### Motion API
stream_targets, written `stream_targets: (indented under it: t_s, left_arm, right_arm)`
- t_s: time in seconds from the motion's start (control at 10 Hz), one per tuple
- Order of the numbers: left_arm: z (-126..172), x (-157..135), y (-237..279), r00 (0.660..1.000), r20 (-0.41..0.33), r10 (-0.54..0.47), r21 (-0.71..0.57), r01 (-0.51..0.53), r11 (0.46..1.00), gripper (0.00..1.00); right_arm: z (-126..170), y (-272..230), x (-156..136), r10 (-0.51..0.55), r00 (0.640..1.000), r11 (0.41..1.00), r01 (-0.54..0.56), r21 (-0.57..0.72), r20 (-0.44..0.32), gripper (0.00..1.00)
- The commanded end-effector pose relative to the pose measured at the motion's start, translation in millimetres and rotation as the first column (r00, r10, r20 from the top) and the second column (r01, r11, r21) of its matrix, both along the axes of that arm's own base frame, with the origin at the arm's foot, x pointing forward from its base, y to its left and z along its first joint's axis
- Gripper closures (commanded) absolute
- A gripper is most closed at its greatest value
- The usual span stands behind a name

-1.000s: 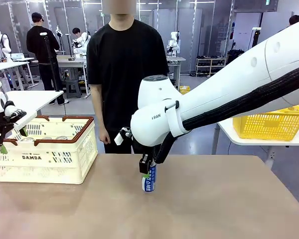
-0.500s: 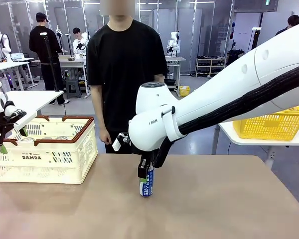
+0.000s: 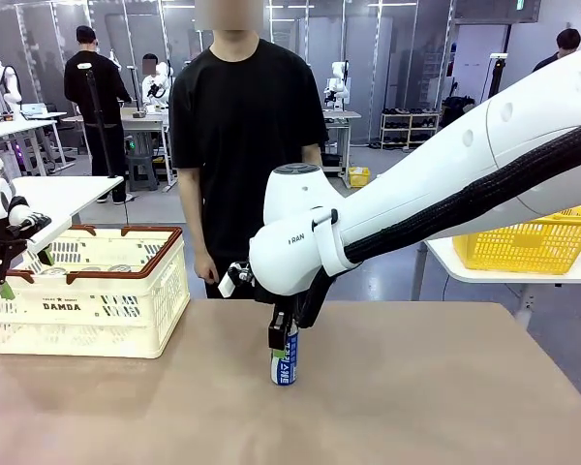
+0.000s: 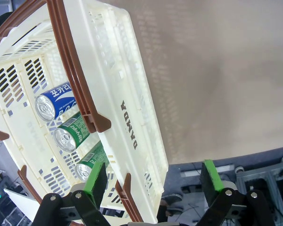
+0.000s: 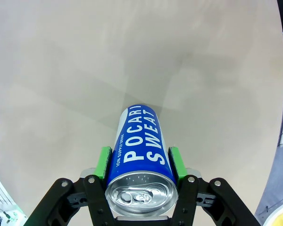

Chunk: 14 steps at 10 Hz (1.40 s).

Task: Place the drinks into the Shopping basket.
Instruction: Pick up one drink and place it into the Shopping basket.

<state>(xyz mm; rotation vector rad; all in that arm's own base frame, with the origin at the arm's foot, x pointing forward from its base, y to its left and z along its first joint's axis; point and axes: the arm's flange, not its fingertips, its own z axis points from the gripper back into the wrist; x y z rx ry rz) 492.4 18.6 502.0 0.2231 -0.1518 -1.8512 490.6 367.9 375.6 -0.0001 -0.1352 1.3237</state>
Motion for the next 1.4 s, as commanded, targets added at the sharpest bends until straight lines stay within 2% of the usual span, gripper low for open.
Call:
stream_targets:
  t_s: [0.0, 0.1, 0.2, 0.5, 0.6, 1.3]
  left_arm:
    - [2, -1, 0, 1.000, 0.007, 0.014, -0.011, -0.014, 1.000, 0.00]
    - [2, -1, 0, 1.000, 0.007, 0.014, -0.011, -0.014, 1.000, 0.00]
    - [2, -1, 0, 1.000, 0.007, 0.014, -0.011, -0.014, 1.000, 0.00]
    - [2, -1, 0, 1.000, 0.007, 0.014, -0.011, -0.014, 1.000, 0.00]
    - [2, -1, 0, 1.000, 0.007, 0.014, -0.011, -0.014, 1.000, 0.00]
    - [2, -1, 0, 1.000, 0.007, 0.014, -0.011, -0.014, 1.000, 0.00]
  right_arm:
    - [7, 0, 5, 0.029, 0.999, 1.000, -0.029, 0.009, -0.020, 0.92]
    - [7, 0, 5, 0.032, 0.999, 0.999, -0.032, 0.009, -0.022, 0.92]
    - [6, 0, 6, 0.034, 0.999, 0.999, -0.034, 0.009, -0.025, 0.35]
    - [8, -1, 6, 0.044, 0.999, 0.999, -0.044, 0.020, -0.024, 0.06]
    - [9, -2, 6, 0.044, 0.999, 0.999, -0.044, 0.019, -0.025, 0.00]
    - [42, -31, 8, 0.006, 1.000, 0.997, -0.007, -0.074, -0.014, 0.00]
